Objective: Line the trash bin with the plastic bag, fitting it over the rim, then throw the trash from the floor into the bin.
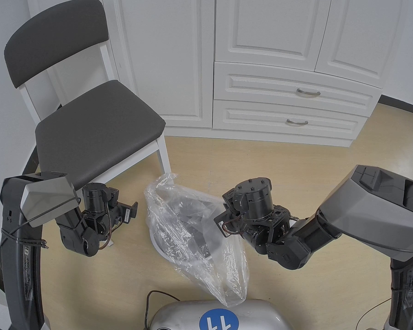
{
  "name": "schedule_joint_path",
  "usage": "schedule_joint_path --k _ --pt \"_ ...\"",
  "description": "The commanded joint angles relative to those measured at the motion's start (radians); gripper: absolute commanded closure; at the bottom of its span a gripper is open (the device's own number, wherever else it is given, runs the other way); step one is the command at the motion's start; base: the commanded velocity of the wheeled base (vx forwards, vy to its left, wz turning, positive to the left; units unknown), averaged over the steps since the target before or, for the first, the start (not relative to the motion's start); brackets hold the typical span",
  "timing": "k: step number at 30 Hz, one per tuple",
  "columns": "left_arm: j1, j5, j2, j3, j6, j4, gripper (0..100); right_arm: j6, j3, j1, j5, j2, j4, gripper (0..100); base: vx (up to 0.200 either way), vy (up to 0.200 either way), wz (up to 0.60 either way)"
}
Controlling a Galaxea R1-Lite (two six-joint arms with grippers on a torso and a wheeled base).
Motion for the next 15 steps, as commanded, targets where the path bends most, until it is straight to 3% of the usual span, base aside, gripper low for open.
schedule_joint_path --k 1,4,9,15 --pt "-0.057 0.000 -0.012 0.026 -0.004 -0.026 0 0.000 -0.013 0.001 -0.001 0.008 -0.002 100 0.000 0.000 0.00" --pt "-0.103 0.000 0.026 0.022 -0.010 -0.044 0 0.000 -0.013 0.001 -0.002 0.005 -0.002 100 0.000 0.000 0.00" --pt "-0.187 0.001 0.078 0.005 -0.113 -0.046 0 0.000 0.002 -0.005 -0.002 -0.019 0.003 100 0.000 0.000 0.00" --pt "-0.233 0.001 0.141 -0.067 -0.144 0.011 0 -0.002 0.000 -0.017 -0.002 -0.064 0.051 100 0.000 0.000 0.00"
